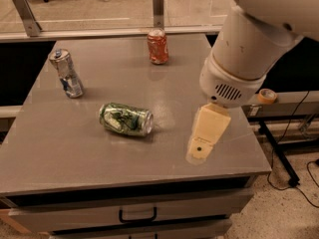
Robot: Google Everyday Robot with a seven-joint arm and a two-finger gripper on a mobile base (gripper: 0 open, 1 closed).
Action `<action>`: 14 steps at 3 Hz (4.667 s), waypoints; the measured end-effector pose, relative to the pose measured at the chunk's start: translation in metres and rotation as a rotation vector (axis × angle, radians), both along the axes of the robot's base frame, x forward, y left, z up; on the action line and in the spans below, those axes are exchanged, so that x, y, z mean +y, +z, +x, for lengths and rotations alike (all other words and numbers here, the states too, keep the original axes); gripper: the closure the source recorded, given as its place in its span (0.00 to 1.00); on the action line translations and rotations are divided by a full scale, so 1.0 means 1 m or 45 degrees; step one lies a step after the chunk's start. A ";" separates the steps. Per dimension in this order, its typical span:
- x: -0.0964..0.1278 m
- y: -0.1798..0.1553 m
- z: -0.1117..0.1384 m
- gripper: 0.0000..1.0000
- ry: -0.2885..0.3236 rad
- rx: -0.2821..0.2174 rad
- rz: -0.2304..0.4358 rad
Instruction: Place green can upright
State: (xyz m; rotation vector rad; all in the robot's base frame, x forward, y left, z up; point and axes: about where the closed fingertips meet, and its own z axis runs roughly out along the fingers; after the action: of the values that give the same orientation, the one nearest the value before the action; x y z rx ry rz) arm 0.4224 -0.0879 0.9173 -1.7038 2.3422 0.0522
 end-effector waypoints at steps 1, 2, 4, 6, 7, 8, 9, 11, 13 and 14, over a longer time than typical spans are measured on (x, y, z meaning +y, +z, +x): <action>0.028 0.004 0.009 0.00 0.031 -0.018 0.003; 0.066 -0.003 0.020 0.00 0.022 0.002 0.018; 0.126 -0.036 0.040 0.00 -0.067 -0.019 0.002; 0.168 -0.057 0.065 0.00 -0.012 -0.011 0.031; 0.178 -0.073 0.071 0.18 0.020 0.041 0.021; 0.185 -0.080 0.077 0.41 0.049 0.067 -0.007; 0.187 -0.076 0.082 0.65 0.104 0.088 -0.040; 0.143 -0.022 0.113 1.00 0.164 0.044 0.321; 0.101 -0.021 0.127 1.00 0.246 0.007 0.943; 0.078 -0.010 0.121 1.00 0.272 -0.040 1.219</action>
Offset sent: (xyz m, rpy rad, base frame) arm 0.0356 0.1154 -0.0147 0.0354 0.0412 -0.0305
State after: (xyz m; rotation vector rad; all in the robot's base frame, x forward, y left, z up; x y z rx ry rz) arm 0.5429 -0.0104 0.9071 -1.3782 1.6244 0.9888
